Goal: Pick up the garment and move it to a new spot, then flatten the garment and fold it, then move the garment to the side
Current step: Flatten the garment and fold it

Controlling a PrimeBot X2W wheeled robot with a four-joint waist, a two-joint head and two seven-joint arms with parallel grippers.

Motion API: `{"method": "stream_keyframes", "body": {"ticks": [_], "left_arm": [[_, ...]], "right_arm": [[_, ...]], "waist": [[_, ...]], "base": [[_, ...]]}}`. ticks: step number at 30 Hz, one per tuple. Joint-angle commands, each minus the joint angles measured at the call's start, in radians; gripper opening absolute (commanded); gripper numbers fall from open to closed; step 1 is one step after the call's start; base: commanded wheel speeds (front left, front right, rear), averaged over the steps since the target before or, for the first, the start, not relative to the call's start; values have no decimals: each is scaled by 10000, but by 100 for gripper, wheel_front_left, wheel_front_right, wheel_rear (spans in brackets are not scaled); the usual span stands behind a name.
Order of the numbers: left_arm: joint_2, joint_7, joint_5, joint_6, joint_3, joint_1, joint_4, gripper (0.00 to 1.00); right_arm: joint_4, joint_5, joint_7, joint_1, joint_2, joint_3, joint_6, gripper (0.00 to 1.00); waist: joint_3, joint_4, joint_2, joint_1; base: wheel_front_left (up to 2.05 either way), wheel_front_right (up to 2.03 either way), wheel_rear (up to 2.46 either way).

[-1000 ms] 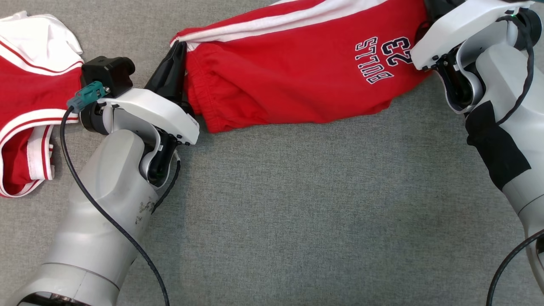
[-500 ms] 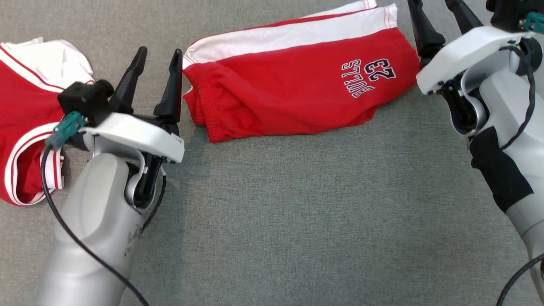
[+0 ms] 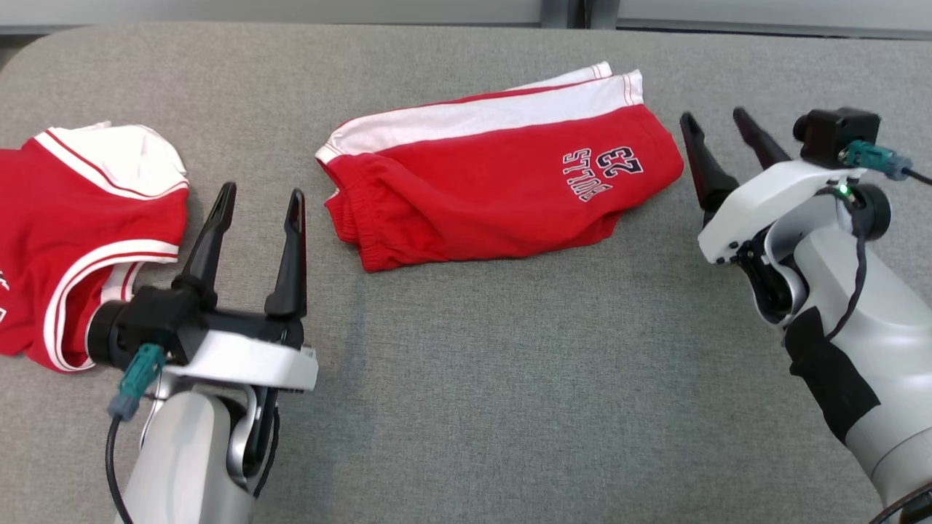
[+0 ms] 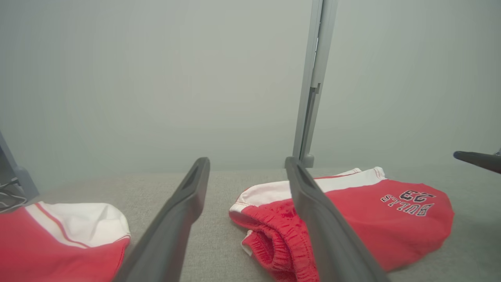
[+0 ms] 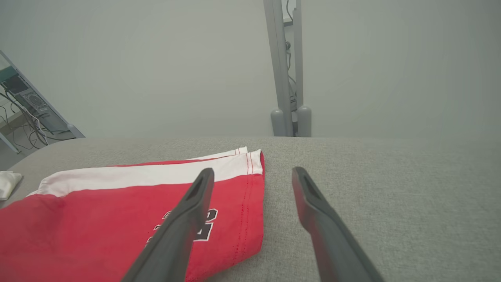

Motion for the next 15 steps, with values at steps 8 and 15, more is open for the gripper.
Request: {"method": "stream_keyframes", "body": {"ticks": [8,15], "left_arm": [[-144,-36,265,164,292,1180,-888,100],[-178,-36,155,178,91,1188,-1038,100]], "right_arm": [[987,757,756,-7,-4,454,1,100],[1557,1331,1341,-280,-114,493,1,100]], "waist": [[-464,365,0,0],[-262,811,0,0]], "base": [[0,0,0],[0,0,0]]}}
